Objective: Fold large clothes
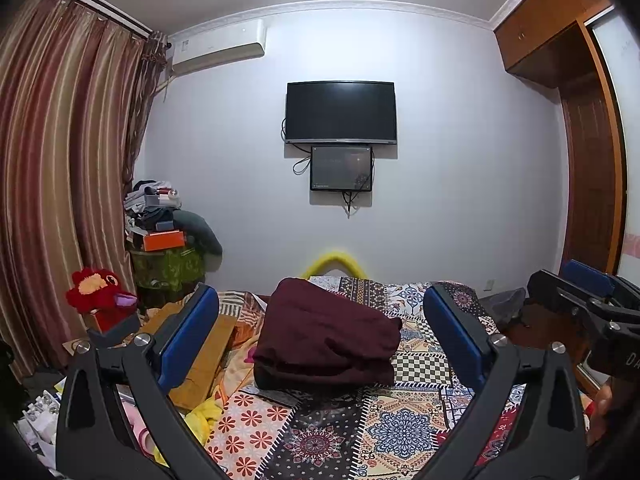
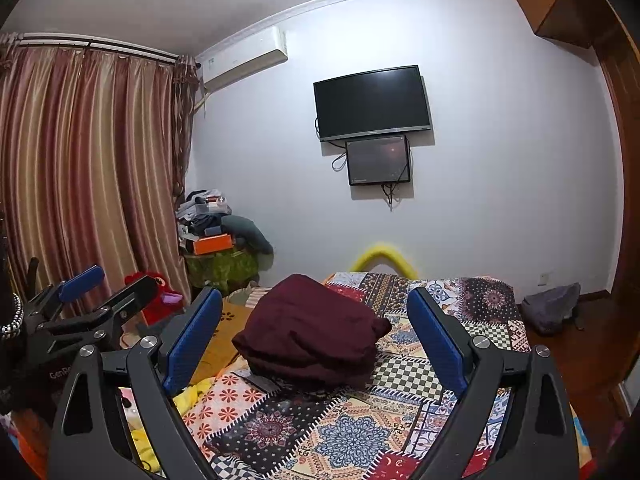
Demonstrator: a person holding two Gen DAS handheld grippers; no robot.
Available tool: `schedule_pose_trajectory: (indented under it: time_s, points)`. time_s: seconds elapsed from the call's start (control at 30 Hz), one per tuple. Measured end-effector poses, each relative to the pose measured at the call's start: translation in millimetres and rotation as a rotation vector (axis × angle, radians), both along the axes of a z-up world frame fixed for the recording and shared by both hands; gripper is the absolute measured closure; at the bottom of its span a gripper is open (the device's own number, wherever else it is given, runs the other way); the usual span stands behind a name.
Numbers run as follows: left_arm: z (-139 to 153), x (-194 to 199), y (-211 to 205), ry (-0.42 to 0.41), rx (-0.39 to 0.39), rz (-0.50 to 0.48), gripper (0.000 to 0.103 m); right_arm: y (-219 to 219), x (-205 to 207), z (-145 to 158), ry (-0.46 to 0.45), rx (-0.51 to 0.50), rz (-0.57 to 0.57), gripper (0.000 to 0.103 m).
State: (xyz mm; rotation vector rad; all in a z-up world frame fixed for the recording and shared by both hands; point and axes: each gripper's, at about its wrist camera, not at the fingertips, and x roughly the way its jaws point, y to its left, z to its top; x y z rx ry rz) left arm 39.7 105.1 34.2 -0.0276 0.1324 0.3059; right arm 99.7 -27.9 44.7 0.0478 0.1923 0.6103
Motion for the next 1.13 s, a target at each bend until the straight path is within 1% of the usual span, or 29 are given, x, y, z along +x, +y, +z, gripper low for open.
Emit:
schedule_pose_trajectory:
  time_s: [0.43, 1.13]
  points:
    - [0.1, -1.4, 0.8, -0.011, 0.001, -0.019, 0.0, -1.1, 0.1, -0.9, -0.005, 0.004, -0.012, 0.011]
    - [-3.6, 1.0, 0.8, 0.005, -0.001, -0.04, 0.0, -0.1, 2.2, -1.0, 0.001, 0.007, -0.022, 0.01]
